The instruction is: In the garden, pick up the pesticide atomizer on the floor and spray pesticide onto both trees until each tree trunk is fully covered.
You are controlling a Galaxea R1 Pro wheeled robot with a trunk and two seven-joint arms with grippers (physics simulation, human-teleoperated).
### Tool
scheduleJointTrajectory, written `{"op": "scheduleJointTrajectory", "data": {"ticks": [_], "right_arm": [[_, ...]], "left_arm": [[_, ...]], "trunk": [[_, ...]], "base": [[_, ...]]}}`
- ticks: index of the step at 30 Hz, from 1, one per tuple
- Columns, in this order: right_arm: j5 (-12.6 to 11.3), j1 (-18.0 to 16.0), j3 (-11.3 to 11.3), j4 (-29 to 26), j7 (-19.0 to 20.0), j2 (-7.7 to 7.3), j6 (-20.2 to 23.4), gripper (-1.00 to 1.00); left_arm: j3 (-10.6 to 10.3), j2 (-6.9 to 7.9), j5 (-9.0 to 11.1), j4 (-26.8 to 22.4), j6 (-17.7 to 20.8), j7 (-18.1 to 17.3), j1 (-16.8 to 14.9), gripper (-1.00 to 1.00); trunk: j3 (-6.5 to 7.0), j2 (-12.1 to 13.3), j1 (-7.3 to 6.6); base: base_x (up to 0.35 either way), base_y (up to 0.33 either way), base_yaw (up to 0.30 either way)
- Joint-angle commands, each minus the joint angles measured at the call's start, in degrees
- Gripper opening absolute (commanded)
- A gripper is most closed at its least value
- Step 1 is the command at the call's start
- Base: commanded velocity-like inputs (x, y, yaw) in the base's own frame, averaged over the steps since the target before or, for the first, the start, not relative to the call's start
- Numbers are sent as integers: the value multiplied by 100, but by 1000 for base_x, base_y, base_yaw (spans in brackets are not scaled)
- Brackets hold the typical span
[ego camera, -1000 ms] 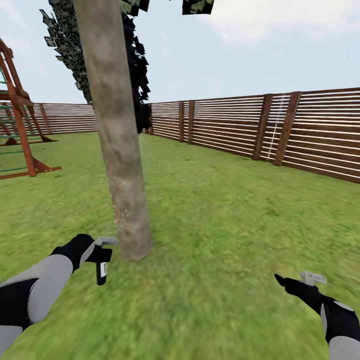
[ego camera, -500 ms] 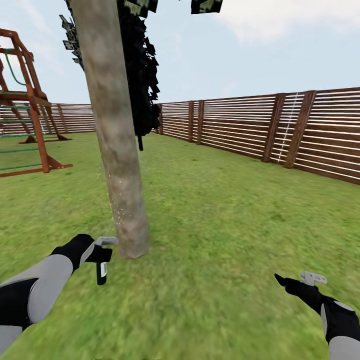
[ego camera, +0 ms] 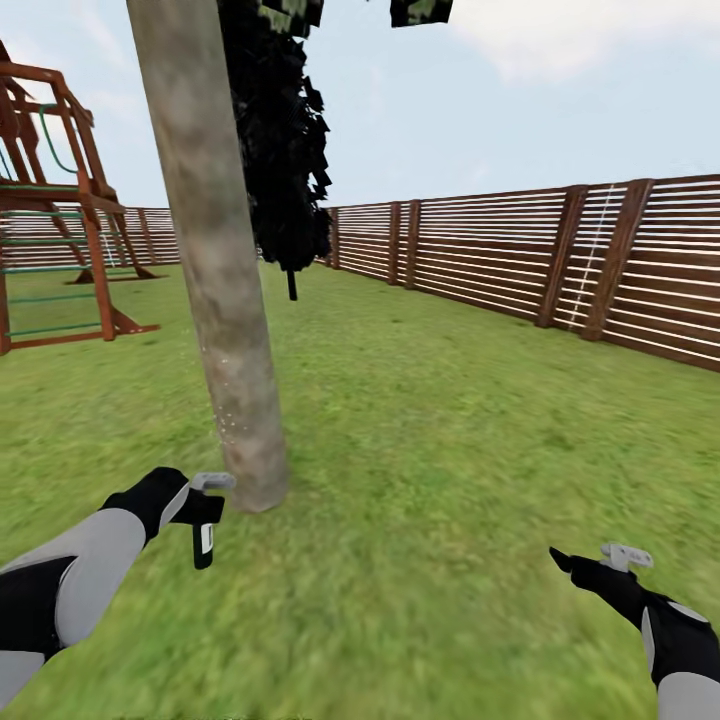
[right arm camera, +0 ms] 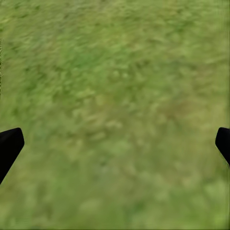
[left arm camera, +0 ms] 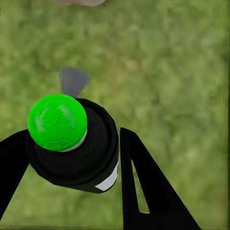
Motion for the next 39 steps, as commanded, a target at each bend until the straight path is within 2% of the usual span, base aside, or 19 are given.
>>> {"op": "scheduleJointTrajectory", "data": {"ticks": [1,6,12,20,26,28,32,34,35,39], "right_arm": [[0,2,0,-2,0,-3,0,100],[0,0,0,0,0,-3,0,100],[0,0,0,0,0,-7,0,100],[0,0,0,1,0,-7,0,100],[0,0,0,1,0,-7,0,100],[0,1,0,1,0,-7,0,100],[0,0,-1,1,-3,-6,-4,100],[0,0,0,1,-5,-7,-3,100],[0,1,-2,1,-6,-7,-2,100],[0,2,0,1,-8,-7,-3,100]], "left_arm": [[0,0,0,-6,0,2,-2,-100],[15,0,0,-57,0,7,-4,-100],[1,-28,-8,-632,27,38,-7,-100],[-1,-44,-8,-631,26,45,-5,-100],[17,-31,-8,-677,57,76,-6,-100],[17,-28,-8,-892,218,98,-8,-100],[17,-26,-22,-2015,1259,123,-18,-100],[13,-23,-28,-2346,1704,123,-39,-100],[11,-19,-31,-2413,1845,123,-44,-100],[9,-9,-34,-2488,2005,123,-100,-100]], "trunk": [[0,0,0],[0,0,0],[0,0,0],[0,0,0],[0,0,0],[0,0,0],[0,0,0],[0,0,0],[0,0,0],[0,0,0]], "base": [[0,-323,233],[74,-323,245],[166,-305,106],[140,-266,2],[6,-29,0],[0,-1,0],[0,0,0],[0,0,0],[0,0,0],[0,0,0]]}}
